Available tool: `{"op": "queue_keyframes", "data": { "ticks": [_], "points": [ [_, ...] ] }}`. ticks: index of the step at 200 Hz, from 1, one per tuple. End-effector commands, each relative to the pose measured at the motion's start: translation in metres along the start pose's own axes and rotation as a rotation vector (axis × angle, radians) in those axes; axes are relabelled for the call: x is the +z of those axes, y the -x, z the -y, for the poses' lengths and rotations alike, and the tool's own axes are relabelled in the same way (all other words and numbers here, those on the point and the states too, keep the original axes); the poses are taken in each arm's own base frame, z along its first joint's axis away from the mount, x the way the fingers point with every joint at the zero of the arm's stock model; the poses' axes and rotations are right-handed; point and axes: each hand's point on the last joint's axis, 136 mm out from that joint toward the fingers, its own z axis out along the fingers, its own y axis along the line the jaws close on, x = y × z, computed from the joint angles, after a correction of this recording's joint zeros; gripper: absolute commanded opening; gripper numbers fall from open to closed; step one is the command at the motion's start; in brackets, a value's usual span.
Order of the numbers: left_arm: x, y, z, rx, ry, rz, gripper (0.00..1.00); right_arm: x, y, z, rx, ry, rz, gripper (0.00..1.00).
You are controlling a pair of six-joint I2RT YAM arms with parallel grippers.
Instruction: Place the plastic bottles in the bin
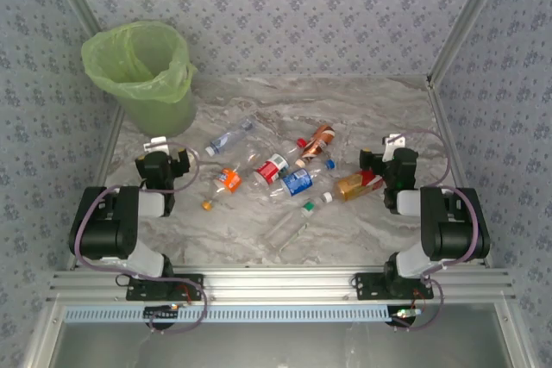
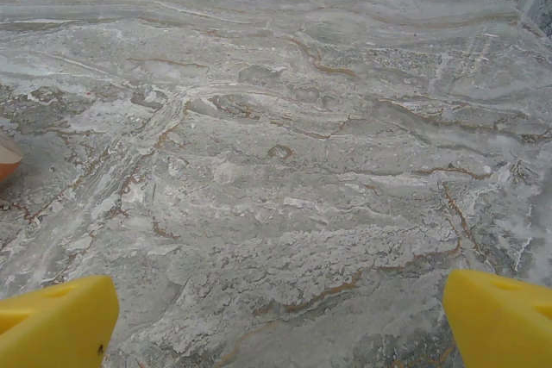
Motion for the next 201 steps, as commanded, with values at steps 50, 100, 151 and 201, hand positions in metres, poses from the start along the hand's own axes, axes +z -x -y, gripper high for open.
{"op": "queue_keyframes", "data": {
  "ticks": [50,100,151,201],
  "points": [
    [0.0004,0.0150,0.0015,-0.009,0.002,0.050,0.99,0.0016,0.0005,0.0013,0.014,-0.004,0.001,0.99],
    [0.0005,0.0151,0.0013,-0.008,0.003,0.050,0.99,0.0016,0.0017,0.0011,0.013,-0.004,0.004,0.99],
    [0.0003,0.0153,0.0014,-0.009,0.002,0.052,0.99,0.0012,0.0008,0.0007,0.013,-0.002,0.003,0.99],
    [-0.0006,0.0182,0.0044,0.000,-0.013,0.054,0.99,0.0008,0.0026,0.0008,0.016,-0.002,0.004,0.99]
  ]
}}
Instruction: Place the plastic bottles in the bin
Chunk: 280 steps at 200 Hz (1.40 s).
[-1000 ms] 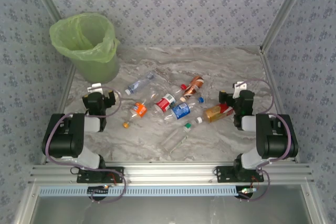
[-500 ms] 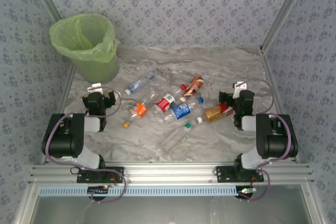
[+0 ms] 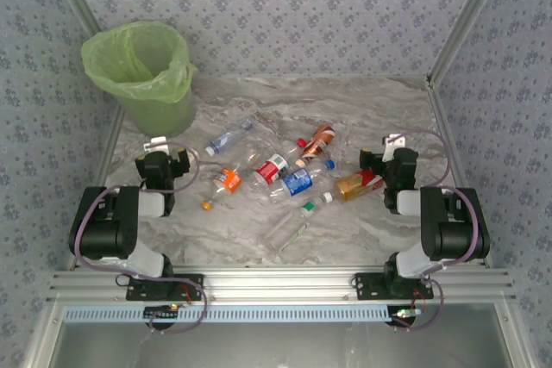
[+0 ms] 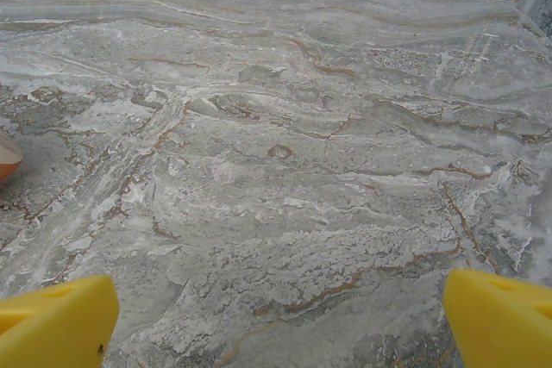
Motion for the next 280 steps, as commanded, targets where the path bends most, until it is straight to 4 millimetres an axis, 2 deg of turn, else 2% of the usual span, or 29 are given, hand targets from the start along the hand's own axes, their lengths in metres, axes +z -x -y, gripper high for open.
{"op": "queue_keyframes", "data": {
  "ticks": [1,43,81,93,109,137,159,195,208,225,241,257,280],
  "points": [
    [-0.001,0.018,0.005,0.000,-0.016,0.050,0.99,0.001,0.003,0.001,0.015,-0.002,0.004,0.99],
    [-0.017,0.040,0.015,0.037,-0.064,0.016,0.99,-0.008,0.023,0.000,0.011,0.007,-0.014,0.99],
    [-0.039,0.056,0.009,-0.002,-0.011,0.044,0.99,-0.028,0.049,0.010,0.053,-0.049,0.031,0.99],
    [-0.047,0.061,0.000,-0.056,0.047,0.017,0.99,-0.035,0.059,0.012,0.090,-0.061,0.051,0.99],
    [-0.059,0.058,-0.013,-0.205,0.131,-0.053,0.99,-0.042,0.071,0.021,0.171,-0.108,0.051,0.99],
    [-0.081,0.056,-0.004,-0.314,0.120,-0.145,0.99,-0.050,0.082,0.023,0.251,-0.122,-0.006,0.99],
    [-0.093,0.048,0.007,-0.315,0.083,-0.308,0.99,-0.054,0.085,0.017,0.276,-0.092,-0.032,0.99],
    [-0.105,0.017,0.024,-0.279,0.019,-0.544,0.99,-0.058,0.085,0.012,0.324,-0.065,-0.018,0.99],
    [-0.105,0.007,0.023,-0.248,0.031,-0.603,0.99,-0.058,0.085,0.011,0.335,-0.060,-0.015,0.99],
    [-0.093,-0.003,0.013,-0.257,0.094,-0.626,0.99,-0.057,0.084,0.009,0.349,-0.048,-0.013,0.99],
    [-0.073,-0.001,0.008,-0.291,0.102,-0.590,0.99,-0.057,0.082,0.007,0.360,-0.040,-0.008,0.99],
    [-0.054,0.003,0.013,-0.241,0.036,-0.550,0.99,-0.056,0.082,0.007,0.365,-0.045,-0.007,0.99],
    [-0.039,-0.004,0.015,-0.125,-0.022,-0.649,0.99,-0.058,0.082,0.010,0.337,-0.061,-0.020,0.99]
  ]
}}
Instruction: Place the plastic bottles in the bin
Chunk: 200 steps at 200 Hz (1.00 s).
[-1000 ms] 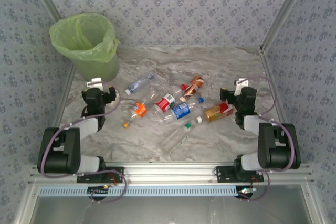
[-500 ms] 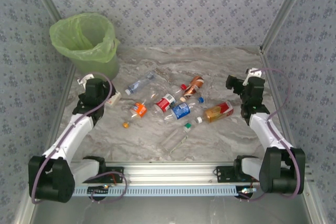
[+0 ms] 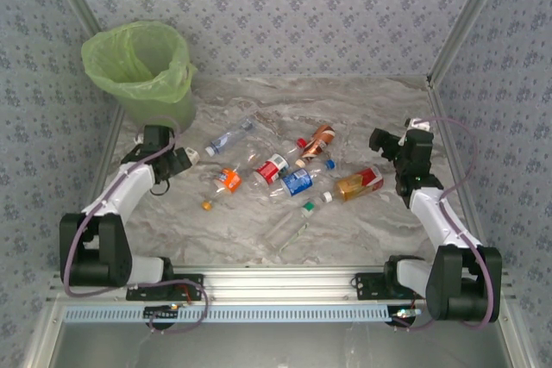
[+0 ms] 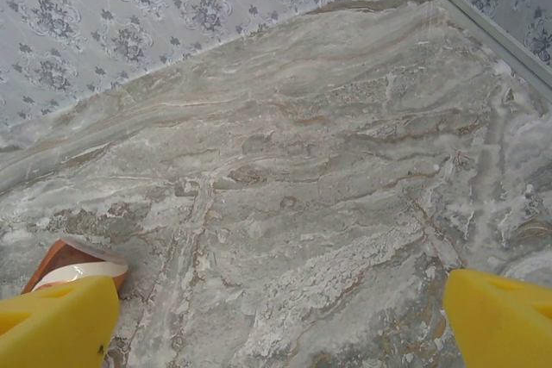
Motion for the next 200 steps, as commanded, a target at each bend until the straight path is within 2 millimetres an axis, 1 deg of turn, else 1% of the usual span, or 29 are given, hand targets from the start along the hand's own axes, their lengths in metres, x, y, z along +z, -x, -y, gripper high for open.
{"op": "queue_keyframes", "data": {
  "ticks": [1,19,28,49,76,108,147,170,179,200],
  "points": [
    [0.010,0.015,0.014,0.134,-0.060,-0.035,0.99,-0.005,0.004,-0.003,-0.001,0.002,0.008,0.99],
    [0.021,0.009,0.027,0.187,-0.117,-0.105,0.99,-0.008,0.005,0.001,-0.012,-0.020,0.011,0.99],
    [0.024,0.006,0.029,0.221,-0.124,-0.134,0.99,-0.008,0.005,0.003,-0.012,-0.029,0.015,0.99],
    [0.029,0.004,0.032,0.284,-0.125,-0.177,0.99,-0.009,0.005,0.005,-0.017,-0.038,0.020,0.99],
    [0.034,-0.002,0.048,0.336,-0.193,-0.203,0.99,-0.006,0.004,0.008,-0.018,-0.052,0.011,0.99],
    [0.040,-0.017,0.055,0.448,-0.143,-0.227,0.99,-0.006,0.003,0.008,-0.015,-0.054,0.007,0.99],
    [0.057,-0.030,0.057,0.529,-0.061,-0.273,0.99,-0.007,0.000,0.009,-0.020,-0.061,0.000,0.99],
    [0.062,-0.030,0.065,0.559,-0.043,-0.264,0.94,-0.008,-0.001,0.010,-0.024,-0.063,-0.003,0.99],
    [0.064,-0.030,0.069,0.562,-0.041,-0.258,0.93,-0.008,-0.001,0.010,-0.025,-0.065,-0.003,0.99],
    [0.068,-0.024,0.078,0.564,-0.045,-0.225,0.90,-0.008,-0.003,0.011,-0.026,-0.068,-0.007,0.99]
  ]
}}
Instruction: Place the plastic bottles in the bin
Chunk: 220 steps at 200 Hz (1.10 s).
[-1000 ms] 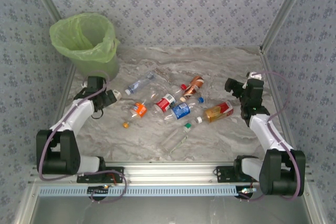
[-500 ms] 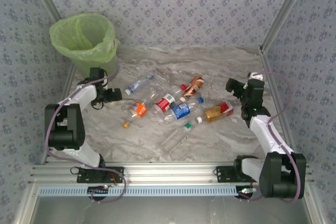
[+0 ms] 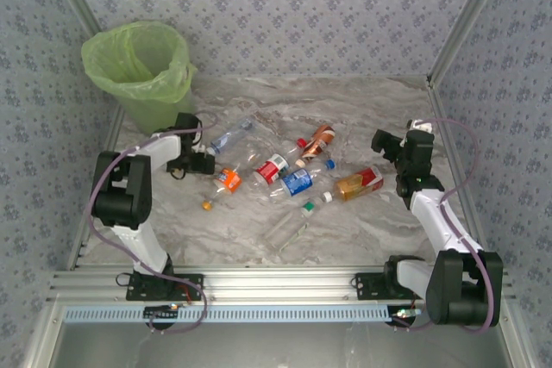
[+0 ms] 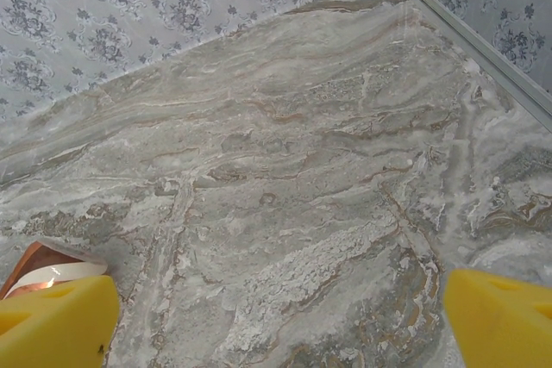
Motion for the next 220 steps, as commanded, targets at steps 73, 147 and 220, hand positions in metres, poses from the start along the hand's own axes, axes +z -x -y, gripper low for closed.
{"op": "queue_keyframes", "data": {
  "ticks": [73,147,220],
  "points": [
    [-0.025,0.010,0.022,0.028,0.171,0.082,0.61,-0.005,-0.011,0.003,-0.024,-0.009,-0.023,0.99],
    [-0.084,0.008,0.054,-0.141,0.094,0.202,0.53,-0.007,-0.020,0.003,-0.046,0.000,-0.053,0.99],
    [-0.199,0.057,0.085,-0.143,-0.232,0.511,0.49,-0.017,-0.023,0.001,-0.035,0.018,-0.073,0.99]
  ]
}}
